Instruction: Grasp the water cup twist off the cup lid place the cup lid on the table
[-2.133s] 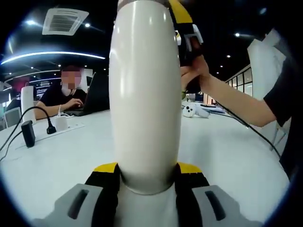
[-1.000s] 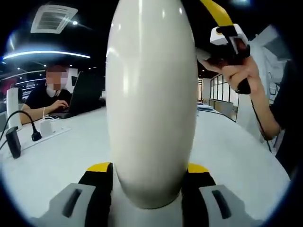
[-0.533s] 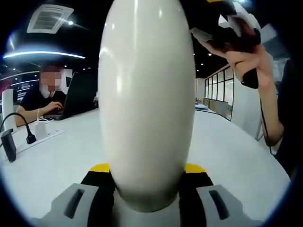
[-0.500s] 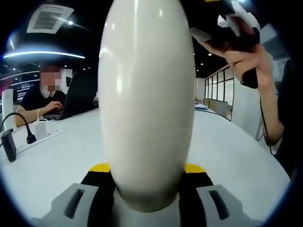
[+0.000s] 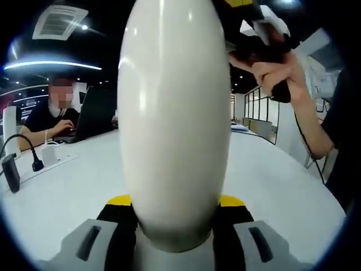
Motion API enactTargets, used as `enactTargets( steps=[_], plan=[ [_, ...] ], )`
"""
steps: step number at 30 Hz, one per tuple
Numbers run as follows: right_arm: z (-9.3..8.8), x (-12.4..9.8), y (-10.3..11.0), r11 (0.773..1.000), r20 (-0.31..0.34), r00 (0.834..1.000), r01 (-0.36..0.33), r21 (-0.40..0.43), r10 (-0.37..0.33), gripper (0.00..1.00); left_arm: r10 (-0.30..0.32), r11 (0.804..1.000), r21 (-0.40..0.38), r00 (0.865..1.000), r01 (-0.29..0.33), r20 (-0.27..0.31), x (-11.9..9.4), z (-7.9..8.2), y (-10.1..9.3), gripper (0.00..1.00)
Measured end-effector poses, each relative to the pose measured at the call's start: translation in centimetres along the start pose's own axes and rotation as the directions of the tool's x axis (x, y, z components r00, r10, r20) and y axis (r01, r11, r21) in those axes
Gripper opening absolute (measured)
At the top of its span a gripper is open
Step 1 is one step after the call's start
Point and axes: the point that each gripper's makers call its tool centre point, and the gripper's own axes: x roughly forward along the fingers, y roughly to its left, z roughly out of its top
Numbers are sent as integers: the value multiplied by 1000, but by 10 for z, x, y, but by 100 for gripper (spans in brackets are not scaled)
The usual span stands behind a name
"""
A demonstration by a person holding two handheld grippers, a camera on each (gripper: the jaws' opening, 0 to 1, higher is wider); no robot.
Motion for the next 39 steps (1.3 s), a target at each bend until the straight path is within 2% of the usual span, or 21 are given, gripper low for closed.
enactTargets(
  steps=[4, 9, 12, 15, 17, 18, 22, 27, 31, 35, 39],
  plan=[
    [0, 1, -1, 994, 24, 994, -107, 19, 107, 42, 2, 1000, -1, 1000, -2, 2, 0, 0, 0, 54],
    [0, 2, -1, 963, 50, 963, -267, 40, 265, 42, 2, 1000, -1, 1000, -2, 3, 0, 1, 1, 54],
    [0, 3, 0, 931, 71, 932, -360, 55, 356, 43, 1, 1000, -1, 1000, -1, 4, 1, 1, 1, 54],
    [-1, 3, -2, 902, 102, 905, -422, 85, 414, 43, 0, 1000, 0, 1000, 0, 4, 1, 1, 2, 54],
    [-1, 3, -2, 875, 129, 880, -471, 109, 457, 43, 0, 1000, 0, 1000, 0, 4, 1, 1, 3, 54],
    [-2, 3, -2, 861, 143, 868, -492, 127, 475, 43, -1, 1000, 0, 1000, 1, 4, 1, 1, 3, 54],
    [-4, 3, 1, 782, 220, 803, -593, 193, 554, 43, -4, 1000, 1, 1000, 4, 6, 1, 1, 3, 54],
    [-6, 7, 2, 712, 249, 753, -657, 247, 609, 44, -6, 1000, 2, 1000, 6, 6, 1, 1, 4, 54],
    [-4, 11, 11, 676, 250, 715, -698, 234, 652, 45, -9, 1000, 3, 1000, 9, 8, 1, 1, 4, 54],
    [-4, 13, 20, 666, 244, 701, -713, 219, 671, 46, -13, 1000, 3, 1000, 13, 8, 0, 1, 6, 54],
    [-11, 14, 26, 684, 207, 714, -701, 205, 669, 50, -14, 1000, 4, 1000, 14, 8, 0, 1, 7, 54]
  ],
)
